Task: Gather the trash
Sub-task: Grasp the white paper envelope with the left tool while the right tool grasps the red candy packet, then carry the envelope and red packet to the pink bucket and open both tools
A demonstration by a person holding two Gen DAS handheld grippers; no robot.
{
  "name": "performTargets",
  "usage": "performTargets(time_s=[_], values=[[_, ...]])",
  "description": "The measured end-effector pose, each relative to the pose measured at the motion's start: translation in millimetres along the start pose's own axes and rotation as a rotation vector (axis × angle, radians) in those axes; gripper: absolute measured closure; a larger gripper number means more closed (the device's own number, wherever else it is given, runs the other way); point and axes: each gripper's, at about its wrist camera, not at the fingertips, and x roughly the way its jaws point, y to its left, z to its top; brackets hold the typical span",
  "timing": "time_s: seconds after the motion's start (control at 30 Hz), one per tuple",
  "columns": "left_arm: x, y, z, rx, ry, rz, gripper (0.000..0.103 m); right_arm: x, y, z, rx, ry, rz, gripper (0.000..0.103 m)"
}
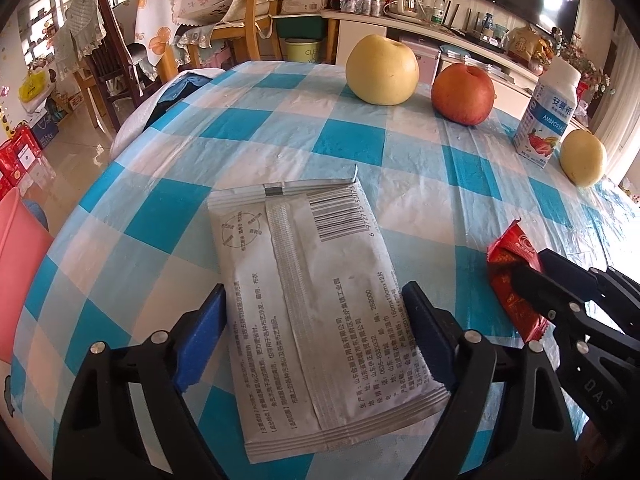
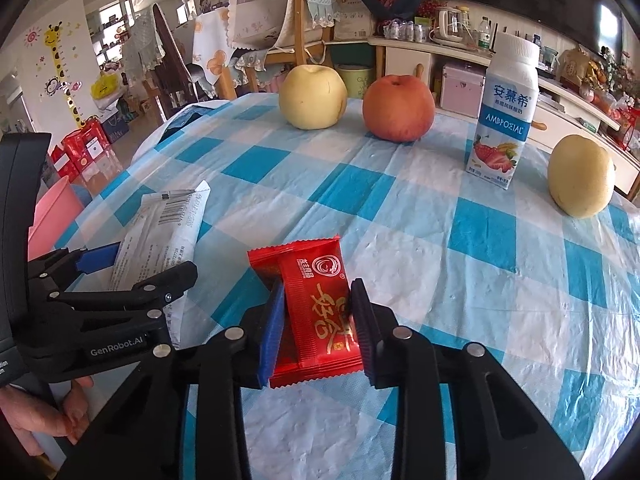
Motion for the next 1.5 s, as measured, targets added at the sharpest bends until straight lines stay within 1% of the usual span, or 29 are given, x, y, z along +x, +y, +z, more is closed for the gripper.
performTargets(time_s=[0.03, 0.13, 0.17, 0.2, 0.3, 0.4, 0.5, 0.53, 0.63, 0.7, 0.73, 0.77, 0.87, 0.93, 1.03, 1.2, 1.5], values=[[-1, 0, -1, 0.009, -0.001, -0.007, 0.019, 1, 0, 0, -0.002, 0.004, -0.001, 0.067], [-3, 3, -3, 0.041, 0.001, -0.034, 0.021, 4, 0, 1, 0.001, 0.024, 0.005, 0.062], [-3, 4, -3, 0.052, 0.005, -0.041, 0.021, 7, -1, 1, 0.001, 0.037, 0.008, 0.058], [-4, 6, -4, 0.062, 0.01, -0.049, 0.021, 7, 0, 1, -0.005, 0.037, 0.008, 0.055], [-6, 10, -6, 0.083, 0.015, -0.071, 0.021, 9, 6, 1, -0.032, 0.044, -0.01, 0.053], [-7, 12, -7, 0.096, 0.026, -0.07, 0.019, 10, 8, 2, -0.048, 0.045, -0.026, 0.061], [-7, 11, -8, 0.087, 0.035, -0.044, 0.015, 9, 8, 1, -0.051, 0.041, -0.025, 0.065], [-6, 11, -9, 0.085, 0.037, -0.03, 0.012, 8, 9, 1, -0.054, 0.036, -0.029, 0.066], [-6, 11, -10, 0.072, 0.027, -0.012, 0.011, 4, 8, 0, -0.051, 0.014, -0.045, 0.071], [-6, 11, -11, 0.066, 0.021, -0.01, 0.011, 4, 7, 0, -0.04, 0.016, -0.04, 0.072], [-6, 11, -11, 0.067, 0.015, -0.012, 0.012, 4, 6, 0, -0.037, 0.015, -0.04, 0.072], [-7, 11, -11, 0.07, 0.011, -0.014, 0.014, 3, 6, 0, -0.033, 0.013, -0.041, 0.072], [-13, 16, -13, 0.047, -0.01, -0.03, 0.026, 0, 5, -1, -0.025, 0.001, -0.042, 0.073], [-15, 20, -14, 0.027, -0.014, -0.045, 0.029, -2, 5, -2, -0.023, -0.004, -0.045, 0.073], [-19, 24, -17, 0.026, -0.016, -0.067, 0.031, -8, 8, -3, -0.022, -0.022, -0.05, 0.073], [-27, 38, -21, -0.025, -0.007, -0.132, 0.032, -19, 18, -6, -0.041, -0.046, -0.051, 0.073], [-57, 65, -33, -0.025, -0.04, -0.156, 0.033, -46, 33, -15, -0.036, -0.08, -0.026, 0.073]])
